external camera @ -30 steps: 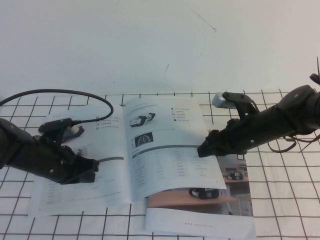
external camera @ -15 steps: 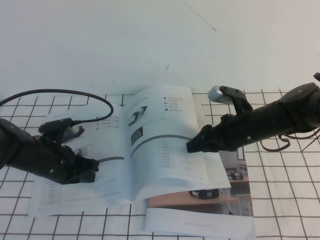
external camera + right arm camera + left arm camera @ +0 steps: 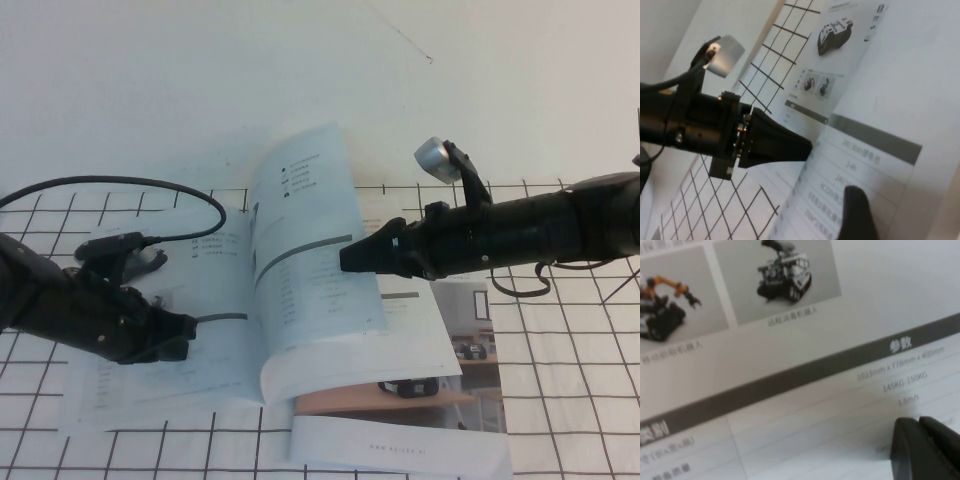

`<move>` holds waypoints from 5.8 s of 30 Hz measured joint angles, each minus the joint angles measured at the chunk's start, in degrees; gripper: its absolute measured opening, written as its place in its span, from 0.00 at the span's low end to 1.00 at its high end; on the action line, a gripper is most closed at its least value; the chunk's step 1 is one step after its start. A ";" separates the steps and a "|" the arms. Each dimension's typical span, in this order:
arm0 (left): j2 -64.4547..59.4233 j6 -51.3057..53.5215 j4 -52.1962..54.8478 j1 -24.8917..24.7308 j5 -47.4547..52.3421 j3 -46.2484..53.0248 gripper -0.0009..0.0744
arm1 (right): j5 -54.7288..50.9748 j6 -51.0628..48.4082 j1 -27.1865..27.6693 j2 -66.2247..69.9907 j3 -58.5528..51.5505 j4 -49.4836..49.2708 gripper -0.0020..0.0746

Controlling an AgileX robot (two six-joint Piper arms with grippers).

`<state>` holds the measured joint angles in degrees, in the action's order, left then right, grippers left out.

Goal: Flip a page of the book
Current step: Open the closed book

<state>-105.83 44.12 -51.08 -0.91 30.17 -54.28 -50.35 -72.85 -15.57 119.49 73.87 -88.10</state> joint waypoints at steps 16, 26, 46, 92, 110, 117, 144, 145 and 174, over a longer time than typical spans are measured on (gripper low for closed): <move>14.05 7.39 -0.74 -4.47 7.19 -5.99 0.01 | -2.79 -2.99 -1.80 1.91 0.00 -5.20 0.59; 23.70 18.17 5.89 -22.85 -1.10 -5.99 0.01 | -3.13 -2.99 -1.94 1.91 0.00 -5.76 0.60; 24.06 -54.81 79.82 -51.43 -4.69 6.74 0.01 | -2.93 -3.11 -1.94 1.91 0.00 -7.16 0.59; 0.29 -142.54 149.54 -59.37 13.71 6.31 0.01 | -15.44 -3.33 -3.92 1.91 3.13 -8.13 0.60; 0.29 -147.47 149.42 -52.76 18.76 5.93 0.01 | -15.81 -5.81 -3.36 0.41 4.10 -5.48 0.59; 0.29 -148.73 149.33 -52.76 18.98 5.93 0.01 | -16.33 -5.81 2.94 -0.84 8.73 -4.82 0.59; 0.29 -147.69 147.66 -52.66 26.85 5.93 0.01 | 4.81 9.72 -3.55 10.40 9.57 24.81 0.03; 0.29 -147.12 147.19 -52.54 28.67 5.93 0.01 | 4.95 10.37 -3.70 10.28 9.57 25.38 0.03; 0.58 -133.85 128.80 -33.49 17.92 5.72 0.01 | 5.16 11.50 -5.02 8.42 9.57 30.51 0.03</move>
<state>-105.25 -89.74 77.73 -34.40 48.09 -48.56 -45.19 -61.35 -20.60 127.91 83.44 -57.59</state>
